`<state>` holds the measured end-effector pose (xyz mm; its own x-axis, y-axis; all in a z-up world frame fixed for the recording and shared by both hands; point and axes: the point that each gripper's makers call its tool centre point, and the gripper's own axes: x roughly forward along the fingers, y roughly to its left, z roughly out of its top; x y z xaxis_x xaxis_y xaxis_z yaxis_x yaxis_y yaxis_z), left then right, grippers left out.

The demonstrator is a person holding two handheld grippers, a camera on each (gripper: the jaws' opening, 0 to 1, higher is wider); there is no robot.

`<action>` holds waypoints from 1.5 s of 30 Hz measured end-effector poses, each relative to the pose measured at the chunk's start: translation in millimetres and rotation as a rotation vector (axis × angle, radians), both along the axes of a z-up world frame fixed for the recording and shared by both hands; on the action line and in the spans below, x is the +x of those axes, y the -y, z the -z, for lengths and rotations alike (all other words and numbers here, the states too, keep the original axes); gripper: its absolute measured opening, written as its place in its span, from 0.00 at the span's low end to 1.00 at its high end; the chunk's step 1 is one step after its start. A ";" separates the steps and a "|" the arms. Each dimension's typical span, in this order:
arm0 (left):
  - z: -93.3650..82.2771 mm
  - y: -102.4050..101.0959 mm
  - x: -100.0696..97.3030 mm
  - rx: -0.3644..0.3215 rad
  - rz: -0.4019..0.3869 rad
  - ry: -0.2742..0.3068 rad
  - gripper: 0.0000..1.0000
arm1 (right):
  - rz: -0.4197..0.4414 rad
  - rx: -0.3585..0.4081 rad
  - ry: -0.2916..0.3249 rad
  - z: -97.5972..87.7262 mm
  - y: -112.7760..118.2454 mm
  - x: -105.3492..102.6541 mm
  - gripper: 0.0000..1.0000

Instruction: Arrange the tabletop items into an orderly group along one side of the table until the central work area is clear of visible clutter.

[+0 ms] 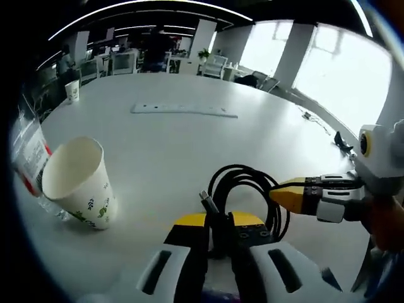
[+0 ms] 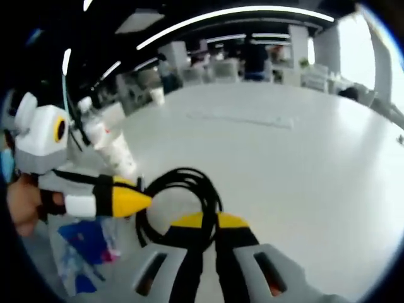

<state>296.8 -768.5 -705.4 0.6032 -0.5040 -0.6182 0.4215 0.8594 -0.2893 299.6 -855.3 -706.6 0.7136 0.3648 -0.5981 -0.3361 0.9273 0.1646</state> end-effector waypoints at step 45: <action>28.6 99.2 -58.6 0.148 0.330 -0.056 0.14 | 0.168 -0.070 -0.122 23.6 96.4 -77.1 0.01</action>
